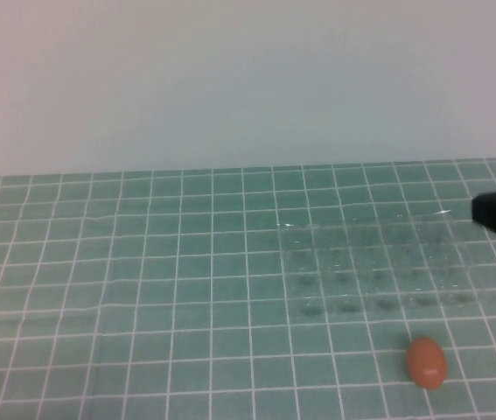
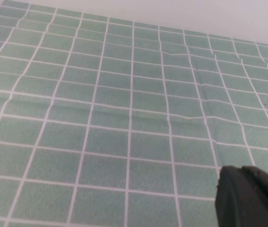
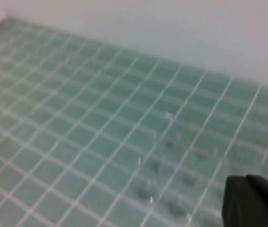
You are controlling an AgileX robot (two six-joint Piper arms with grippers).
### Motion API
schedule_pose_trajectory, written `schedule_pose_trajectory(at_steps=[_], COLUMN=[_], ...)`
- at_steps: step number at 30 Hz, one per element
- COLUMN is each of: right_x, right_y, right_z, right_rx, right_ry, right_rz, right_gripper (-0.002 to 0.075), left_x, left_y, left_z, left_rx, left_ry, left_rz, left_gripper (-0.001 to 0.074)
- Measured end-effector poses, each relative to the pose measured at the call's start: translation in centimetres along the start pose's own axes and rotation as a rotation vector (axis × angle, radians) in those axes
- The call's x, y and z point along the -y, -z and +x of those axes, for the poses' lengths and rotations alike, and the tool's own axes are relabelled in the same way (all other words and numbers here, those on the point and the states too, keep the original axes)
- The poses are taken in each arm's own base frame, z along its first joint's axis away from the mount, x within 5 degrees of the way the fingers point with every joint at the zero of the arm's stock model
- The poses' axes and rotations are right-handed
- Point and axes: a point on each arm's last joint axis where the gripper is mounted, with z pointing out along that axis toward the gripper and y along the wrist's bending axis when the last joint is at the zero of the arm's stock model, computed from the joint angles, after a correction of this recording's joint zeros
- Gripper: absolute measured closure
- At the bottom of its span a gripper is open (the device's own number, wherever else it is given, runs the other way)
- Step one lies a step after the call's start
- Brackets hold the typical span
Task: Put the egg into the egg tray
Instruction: Pick up the egg
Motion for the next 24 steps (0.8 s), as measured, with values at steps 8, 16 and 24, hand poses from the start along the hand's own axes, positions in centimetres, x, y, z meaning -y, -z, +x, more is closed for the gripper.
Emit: schedule_pose_trajectory(at_steps=[8,16,24], right_x=[2.5,4.0,-1.0], right_y=[-3.2,-4.5,-5.8], right_z=[-0.6,-3.3,-3.1], right_rx=[-0.435,-0.787,-0.909], right_ry=[-0.082,-0.186,-0.154], right_rz=[0.000,0.038,0.192], right_gripper=[0.0727,0.0727,0.0727], left_x=[0.0,0.0,0.0], left_y=[0.0,0.0,0.0], left_z=[0.0,0.0,0.0], left_rx=[0.000,0.000,0.000], left_ry=[0.000,0.000,0.000], left_rz=[0.000,0.000,0.000], left_gripper=[0.0736,0.0736,0.0736])
